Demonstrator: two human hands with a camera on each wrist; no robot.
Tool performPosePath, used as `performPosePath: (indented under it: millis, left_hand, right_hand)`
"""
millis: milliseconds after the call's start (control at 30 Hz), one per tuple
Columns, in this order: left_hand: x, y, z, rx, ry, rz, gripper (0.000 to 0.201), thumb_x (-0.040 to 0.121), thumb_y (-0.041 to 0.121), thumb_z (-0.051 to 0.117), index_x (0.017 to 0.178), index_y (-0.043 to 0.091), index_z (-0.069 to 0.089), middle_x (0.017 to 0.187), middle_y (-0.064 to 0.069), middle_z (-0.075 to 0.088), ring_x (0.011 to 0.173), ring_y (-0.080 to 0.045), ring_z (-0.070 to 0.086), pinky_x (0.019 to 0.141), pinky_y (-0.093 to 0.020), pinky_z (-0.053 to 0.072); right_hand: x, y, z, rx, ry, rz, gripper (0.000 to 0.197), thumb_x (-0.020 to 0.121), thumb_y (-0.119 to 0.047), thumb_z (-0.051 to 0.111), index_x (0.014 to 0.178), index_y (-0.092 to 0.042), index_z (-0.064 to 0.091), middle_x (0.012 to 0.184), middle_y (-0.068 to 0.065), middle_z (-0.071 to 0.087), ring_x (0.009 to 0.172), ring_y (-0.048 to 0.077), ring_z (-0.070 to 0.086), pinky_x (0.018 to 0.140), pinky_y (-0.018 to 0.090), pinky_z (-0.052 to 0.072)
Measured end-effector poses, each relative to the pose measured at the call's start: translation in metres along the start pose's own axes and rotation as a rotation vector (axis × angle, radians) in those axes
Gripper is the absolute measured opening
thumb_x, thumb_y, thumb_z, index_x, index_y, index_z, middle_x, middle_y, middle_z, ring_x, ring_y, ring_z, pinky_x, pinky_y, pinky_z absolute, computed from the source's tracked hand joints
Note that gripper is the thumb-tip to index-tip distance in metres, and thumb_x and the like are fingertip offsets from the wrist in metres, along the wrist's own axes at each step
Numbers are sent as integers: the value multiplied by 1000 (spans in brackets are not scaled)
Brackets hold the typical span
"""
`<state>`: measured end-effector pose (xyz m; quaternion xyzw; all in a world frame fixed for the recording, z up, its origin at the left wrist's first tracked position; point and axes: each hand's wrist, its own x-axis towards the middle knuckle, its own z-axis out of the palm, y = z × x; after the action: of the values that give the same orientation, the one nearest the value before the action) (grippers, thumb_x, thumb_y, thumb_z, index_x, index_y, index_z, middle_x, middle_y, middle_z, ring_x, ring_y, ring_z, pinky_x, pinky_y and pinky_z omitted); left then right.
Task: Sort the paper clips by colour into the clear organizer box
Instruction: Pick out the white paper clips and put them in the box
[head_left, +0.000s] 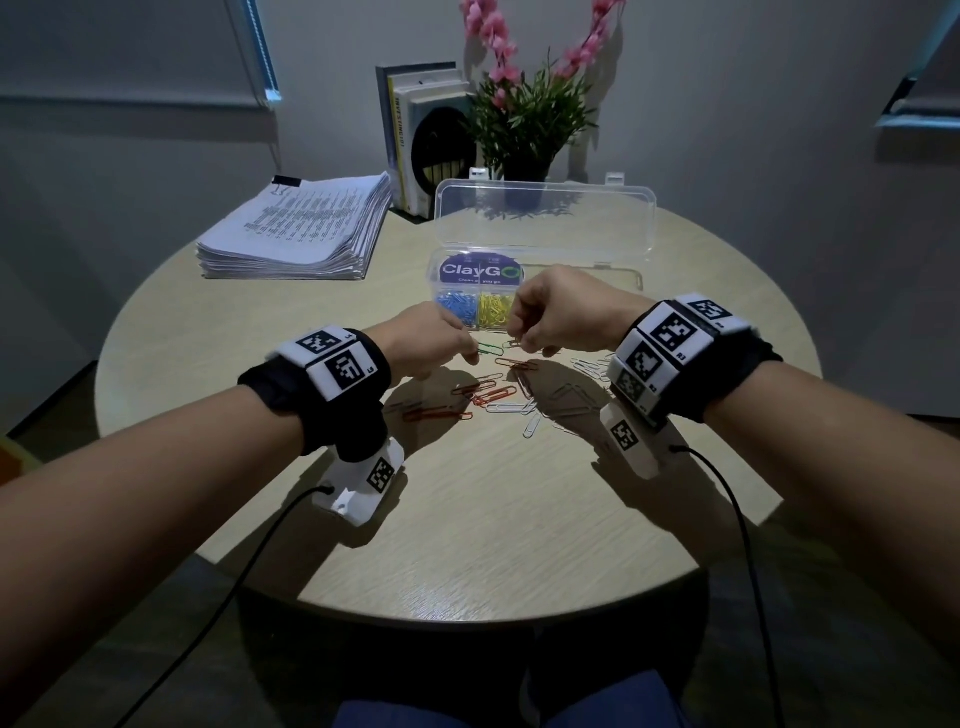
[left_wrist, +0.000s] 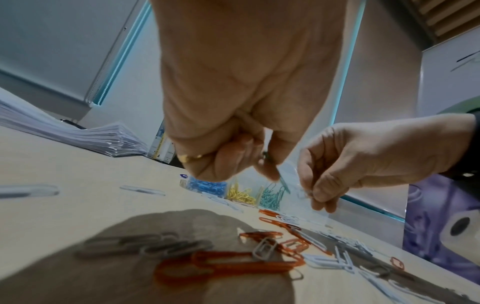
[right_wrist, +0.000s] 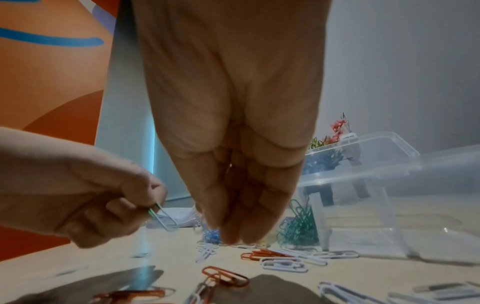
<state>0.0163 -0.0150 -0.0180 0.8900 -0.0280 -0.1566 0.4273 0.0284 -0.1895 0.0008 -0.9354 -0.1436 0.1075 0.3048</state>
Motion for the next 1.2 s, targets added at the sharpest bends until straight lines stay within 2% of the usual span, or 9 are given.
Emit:
performPosePath:
  millis: [200, 300, 467, 633, 833, 933, 1033, 1133, 1200]
  left_hand:
    - [3, 12, 1, -76, 99, 36, 30, 90, 13, 39, 61, 14, 35, 59, -2, 29, 50, -16, 25, 45, -22, 22]
    - [10, 23, 0, -196, 72, 77, 28, 91, 8, 33, 65, 15, 28, 63, -4, 28, 52, -15, 21, 48, -26, 19]
    - [21, 45, 2, -433, 53, 59, 26, 86, 2, 39, 62, 12, 36, 81, -17, 48, 45, -12, 25, 48, -24, 19]
    - [41, 59, 9, -539, 29, 54, 24, 91, 2, 46, 68, 8, 48, 57, -5, 49, 40, -9, 33, 39, -18, 25]
    - [76, 83, 13, -761, 19, -33, 18, 97, 4, 48, 79, 5, 51, 67, -3, 49, 50, -6, 44, 43, -10, 40]
    - [90, 93, 21, -678, 0, -92, 22, 99, -2, 31, 80, 3, 43, 70, -7, 47, 47, -8, 48, 45, -13, 41]
    - [97, 98, 22, -476, -44, -196, 15, 101, 14, 38, 95, 1, 43, 84, -13, 54, 41, -8, 47, 43, -12, 34]
    - [107, 98, 15, -315, -63, -254, 40, 98, 28, 46, 119, -5, 43, 86, -17, 54, 52, -5, 37, 56, -12, 24]
    - [106, 102, 11, -288, -75, -224, 38, 99, 29, 44, 114, -5, 45, 98, -26, 58, 51, -6, 38, 57, -14, 25]
  right_hand:
    - [-3, 10, 0, -279, -68, 113, 25, 75, 12, 63, 90, -4, 73, 75, 3, 66, 62, 14, 59, 60, 27, 54]
    - [-3, 14, -12, -360, 60, 114, 21, 81, 4, 60, 90, -8, 73, 86, 5, 68, 75, 16, 58, 57, 22, 45]
    - [9, 29, -34, -428, 436, 175, 24, 81, 2, 53, 95, -7, 70, 98, 13, 68, 93, 30, 62, 79, 36, 53]
    - [13, 45, -38, -558, 351, 237, 18, 85, 1, 52, 93, 0, 68, 86, 17, 64, 79, 32, 57, 67, 31, 45]
    - [16, 52, -37, -559, 346, 241, 18, 86, 2, 51, 92, -1, 68, 77, 16, 55, 72, 31, 52, 65, 30, 42]
    - [20, 58, -38, -544, 342, 226, 16, 86, -2, 55, 92, -4, 70, 85, 16, 65, 73, 30, 55, 65, 28, 43]
    - [23, 63, -38, -524, 337, 221, 15, 84, -4, 58, 90, -6, 71, 87, 15, 68, 76, 30, 59, 66, 27, 47]
    - [24, 65, -39, -520, 342, 218, 13, 83, -3, 60, 88, -7, 72, 86, 14, 69, 79, 31, 62, 68, 29, 51]
    - [24, 65, -39, -518, 346, 216, 14, 83, -2, 60, 87, -7, 72, 86, 13, 69, 80, 31, 63, 69, 30, 52]
